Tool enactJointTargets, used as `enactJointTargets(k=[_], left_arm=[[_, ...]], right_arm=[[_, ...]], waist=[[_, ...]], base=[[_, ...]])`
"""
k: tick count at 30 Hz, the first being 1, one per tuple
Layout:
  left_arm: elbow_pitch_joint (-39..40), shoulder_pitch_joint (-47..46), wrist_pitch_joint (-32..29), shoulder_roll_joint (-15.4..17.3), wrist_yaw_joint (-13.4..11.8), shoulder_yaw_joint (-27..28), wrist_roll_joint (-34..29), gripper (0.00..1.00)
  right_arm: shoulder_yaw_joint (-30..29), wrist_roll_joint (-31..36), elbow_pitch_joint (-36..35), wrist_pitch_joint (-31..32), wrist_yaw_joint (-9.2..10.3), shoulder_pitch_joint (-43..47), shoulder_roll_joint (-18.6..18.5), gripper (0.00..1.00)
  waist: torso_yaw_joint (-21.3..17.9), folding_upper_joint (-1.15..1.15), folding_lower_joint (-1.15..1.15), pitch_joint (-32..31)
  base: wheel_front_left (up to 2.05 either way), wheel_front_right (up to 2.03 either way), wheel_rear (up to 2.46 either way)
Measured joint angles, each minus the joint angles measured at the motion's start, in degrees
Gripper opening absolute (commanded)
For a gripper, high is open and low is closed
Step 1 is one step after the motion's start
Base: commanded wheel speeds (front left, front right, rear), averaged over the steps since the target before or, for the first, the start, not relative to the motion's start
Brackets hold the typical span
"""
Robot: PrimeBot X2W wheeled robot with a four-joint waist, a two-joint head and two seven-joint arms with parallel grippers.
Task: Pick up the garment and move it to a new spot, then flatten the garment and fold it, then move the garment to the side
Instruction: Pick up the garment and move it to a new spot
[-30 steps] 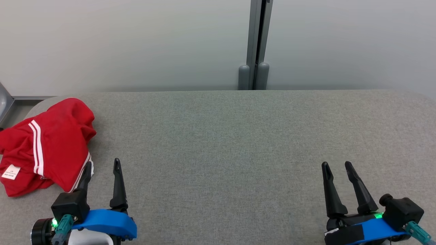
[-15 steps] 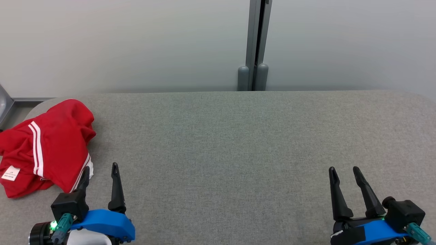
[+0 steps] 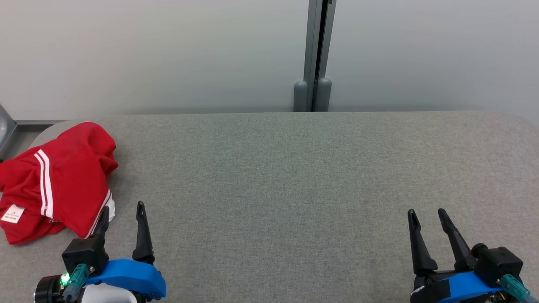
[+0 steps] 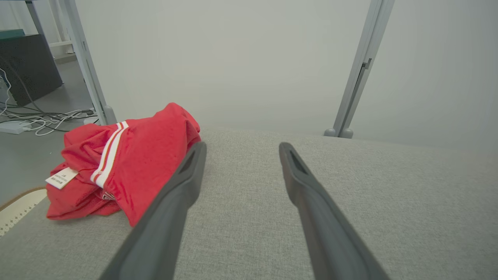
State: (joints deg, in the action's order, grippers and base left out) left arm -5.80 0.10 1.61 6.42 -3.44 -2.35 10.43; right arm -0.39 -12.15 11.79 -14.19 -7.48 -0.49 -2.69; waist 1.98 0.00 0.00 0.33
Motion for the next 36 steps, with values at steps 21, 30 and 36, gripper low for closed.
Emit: enactJointTargets(k=[21,30,36], left_arm=[[-0.35,-0.53,1.47,0.65,-0.37,-0.55,0.77,1.00],[-0.42,-0.55,2.58,1.16,-1.10,0.26,1.67,1.00],[-0.19,-0.47,3.68,1.75,-1.30,1.20,2.31,1.00]], right_arm=[[0.71,1.52,-0.99,0.87,0.00,-0.46,-0.01,1.00],[1.16,1.42,-0.99,1.46,0.00,-0.49,-0.01,1.00],[1.02,1.53,-1.00,1.55,0.00,-0.50,0.00,1.00]], waist=[[3.66,0.00,0.00,0.42],[9.42,0.00,0.00,0.88],[13.44,0.00,0.00,1.04]], base=[[0.00,0.00,0.00],[0.00,0.00,0.00],[0.00,0.00,0.00]])
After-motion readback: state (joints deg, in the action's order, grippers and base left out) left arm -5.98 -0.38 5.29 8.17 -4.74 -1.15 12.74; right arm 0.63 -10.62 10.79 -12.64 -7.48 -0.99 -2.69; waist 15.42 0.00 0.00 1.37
